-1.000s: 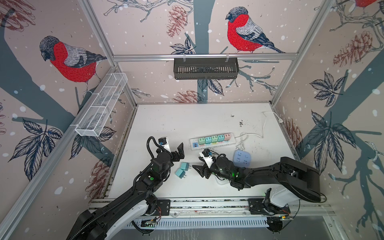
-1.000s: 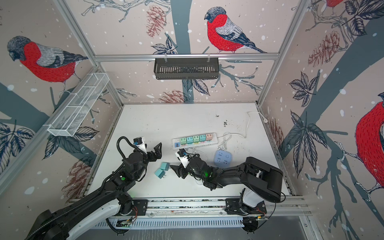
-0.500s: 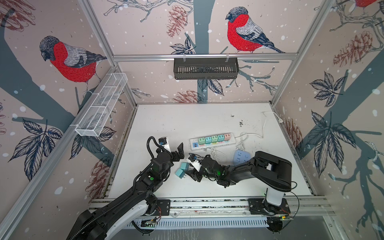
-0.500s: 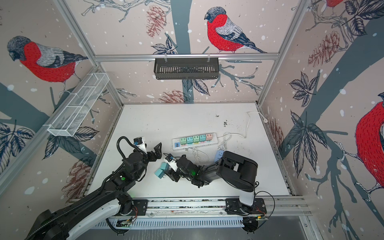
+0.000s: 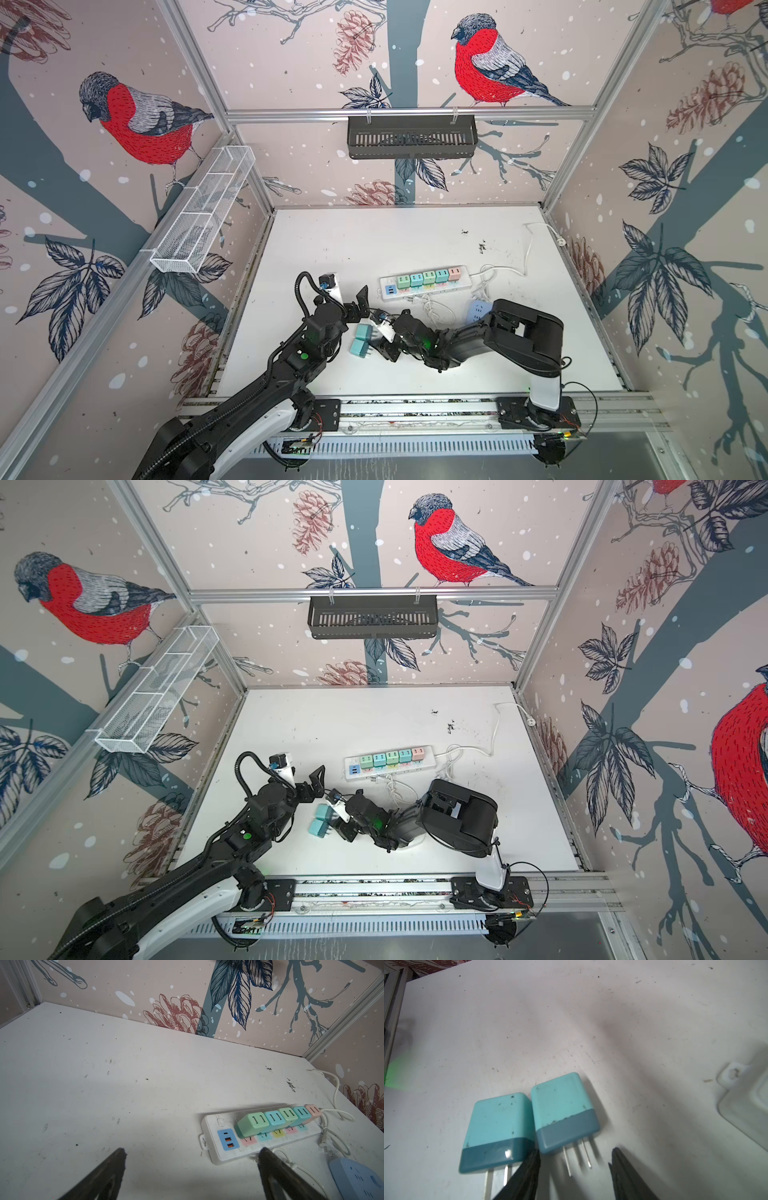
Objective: Insert the plug
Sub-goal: 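Reach the open right gripper over the loose teal adapters, then lower the right gripper around a teal adapter and close on it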
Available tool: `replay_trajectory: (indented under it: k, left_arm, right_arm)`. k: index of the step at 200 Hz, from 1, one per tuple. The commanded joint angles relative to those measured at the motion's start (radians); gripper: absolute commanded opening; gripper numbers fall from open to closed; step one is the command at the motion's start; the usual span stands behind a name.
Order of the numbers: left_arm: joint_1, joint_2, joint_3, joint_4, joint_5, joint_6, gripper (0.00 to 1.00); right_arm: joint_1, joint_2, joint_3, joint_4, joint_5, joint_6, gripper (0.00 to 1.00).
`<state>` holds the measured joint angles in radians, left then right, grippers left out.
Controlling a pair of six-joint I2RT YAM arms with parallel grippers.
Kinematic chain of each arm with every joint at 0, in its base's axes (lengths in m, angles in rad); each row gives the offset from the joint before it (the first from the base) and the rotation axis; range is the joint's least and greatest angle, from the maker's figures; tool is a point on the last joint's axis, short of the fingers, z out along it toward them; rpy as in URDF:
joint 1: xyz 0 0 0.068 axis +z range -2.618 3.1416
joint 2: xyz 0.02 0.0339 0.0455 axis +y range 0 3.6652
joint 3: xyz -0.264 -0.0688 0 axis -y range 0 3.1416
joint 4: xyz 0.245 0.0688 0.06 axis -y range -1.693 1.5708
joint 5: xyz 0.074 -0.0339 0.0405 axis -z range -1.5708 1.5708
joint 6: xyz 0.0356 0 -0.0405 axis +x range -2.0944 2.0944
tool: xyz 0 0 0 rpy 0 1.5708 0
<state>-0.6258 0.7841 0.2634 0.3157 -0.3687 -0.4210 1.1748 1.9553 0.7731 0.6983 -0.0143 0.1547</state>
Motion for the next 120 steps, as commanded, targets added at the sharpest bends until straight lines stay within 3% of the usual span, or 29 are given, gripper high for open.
replay_trajectory:
  k: [1,65,120]
  left_arm:
    - [0.002,0.004,0.01,0.048,0.004,-0.001,0.99]
    - [0.002,0.012,0.016,0.049,0.014,0.001,0.98]
    - [0.002,0.007,0.014,0.047,0.013,0.001,0.98]
  right_arm:
    - [-0.001,0.018,0.01,-0.041,0.052,0.002,0.61]
    - [0.002,0.088,0.077,-0.058,0.06,0.017,0.64]
    - [0.017,0.124,0.109,-0.055,0.045,0.017,0.56]
